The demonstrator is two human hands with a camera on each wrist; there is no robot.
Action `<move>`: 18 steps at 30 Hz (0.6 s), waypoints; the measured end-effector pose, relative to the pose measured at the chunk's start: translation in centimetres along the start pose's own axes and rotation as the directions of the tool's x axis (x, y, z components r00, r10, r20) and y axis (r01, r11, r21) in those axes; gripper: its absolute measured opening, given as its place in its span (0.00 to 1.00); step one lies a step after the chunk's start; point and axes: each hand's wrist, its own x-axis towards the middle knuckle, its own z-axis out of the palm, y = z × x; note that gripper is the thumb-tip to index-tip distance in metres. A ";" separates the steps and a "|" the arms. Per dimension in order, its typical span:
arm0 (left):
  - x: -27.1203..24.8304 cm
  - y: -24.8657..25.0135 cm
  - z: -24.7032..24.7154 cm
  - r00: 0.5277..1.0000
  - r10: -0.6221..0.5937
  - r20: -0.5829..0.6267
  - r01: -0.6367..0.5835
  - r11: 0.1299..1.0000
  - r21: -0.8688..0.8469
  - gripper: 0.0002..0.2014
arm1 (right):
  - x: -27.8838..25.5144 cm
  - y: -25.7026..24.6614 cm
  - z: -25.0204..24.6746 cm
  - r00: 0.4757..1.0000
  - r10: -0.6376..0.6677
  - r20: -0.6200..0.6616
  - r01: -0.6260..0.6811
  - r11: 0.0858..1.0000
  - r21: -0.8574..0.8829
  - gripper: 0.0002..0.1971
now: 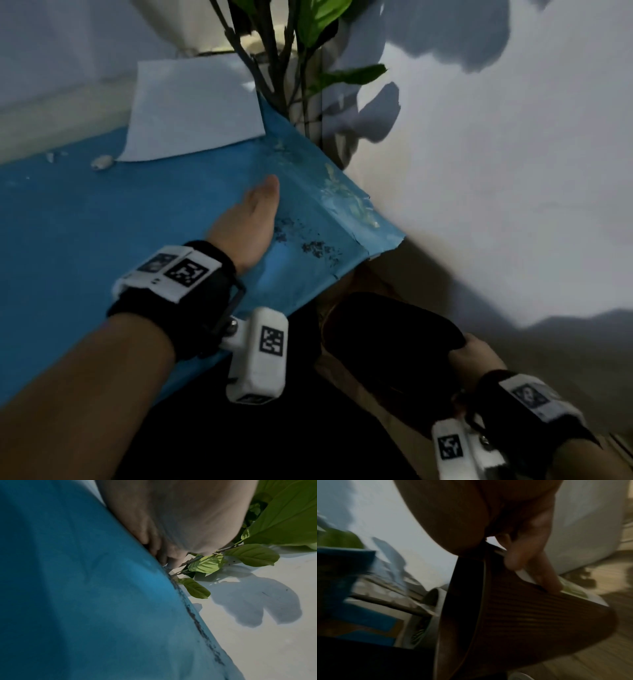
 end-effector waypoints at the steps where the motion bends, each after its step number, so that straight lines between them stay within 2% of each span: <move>1: -0.1 0.0 -0.1 1.000 0.010 0.010 -0.010 1.000 0.016 0.27 | -1.2 -1.0 -0.7 1.000 -0.015 -0.004 0.015 1.000 -0.007 0.15; 5: -0.4 0.1 -0.2 0.997 0.069 0.025 -0.072 0.989 0.126 0.26 | -5.1 -3.9 -3.2 0.998 -0.039 -0.044 0.039 0.999 -0.012 0.14; 9: -0.2 0.1 -0.4 0.992 0.057 0.114 -0.087 0.957 0.275 0.24 | -7.9 -5.7 -4.2 0.995 -0.029 -0.095 0.030 0.999 0.013 0.16; 14: 0.5 -0.4 0.1 0.998 0.059 0.032 -0.066 0.962 0.265 0.24 | -9.5 -7.5 -4.4 0.992 -0.047 -0.114 0.059 0.993 0.105 0.17; 18: 0.2 -0.1 -0.1 0.995 0.090 0.050 -0.102 0.932 0.348 0.24 | -10.6 -8.6 -4.4 0.991 -0.030 -0.127 0.052 0.983 0.174 0.17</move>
